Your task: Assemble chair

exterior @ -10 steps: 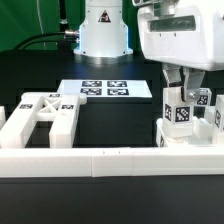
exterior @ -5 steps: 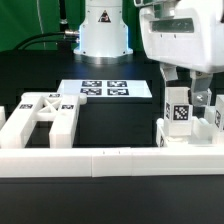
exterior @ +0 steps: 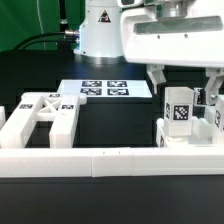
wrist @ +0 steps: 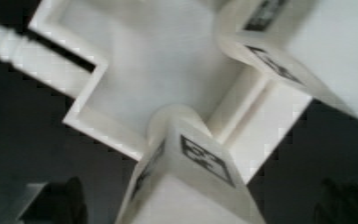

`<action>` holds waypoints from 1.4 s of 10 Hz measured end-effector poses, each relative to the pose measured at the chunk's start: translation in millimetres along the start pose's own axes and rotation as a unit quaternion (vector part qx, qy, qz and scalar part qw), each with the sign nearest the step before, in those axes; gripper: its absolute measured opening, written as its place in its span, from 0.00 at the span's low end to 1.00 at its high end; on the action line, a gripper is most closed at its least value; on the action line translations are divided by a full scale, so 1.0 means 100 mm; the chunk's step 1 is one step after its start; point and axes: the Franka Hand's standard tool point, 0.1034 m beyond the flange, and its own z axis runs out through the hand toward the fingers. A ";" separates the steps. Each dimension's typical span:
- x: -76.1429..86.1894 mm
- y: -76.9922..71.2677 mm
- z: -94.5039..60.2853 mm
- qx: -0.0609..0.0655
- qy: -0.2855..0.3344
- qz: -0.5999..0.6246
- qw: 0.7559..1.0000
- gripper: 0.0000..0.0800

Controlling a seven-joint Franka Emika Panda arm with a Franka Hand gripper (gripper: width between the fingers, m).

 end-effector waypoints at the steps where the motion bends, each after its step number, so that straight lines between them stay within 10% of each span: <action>1: 0.00 -0.01 0.01 -0.006 0.004 -0.058 0.998 0.81; 11: 0.04 0.00 0.00 -0.030 0.009 -0.392 0.920 0.81; 13: 0.06 0.02 0.00 -0.030 0.009 -0.391 0.920 0.50; 14: 0.06 0.02 0.00 -0.030 0.009 -0.391 0.920 0.50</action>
Offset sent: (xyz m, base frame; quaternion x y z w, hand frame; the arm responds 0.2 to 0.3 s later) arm 0.0000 0.0000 0.0000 0.0000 0.0000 -0.1296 0.9916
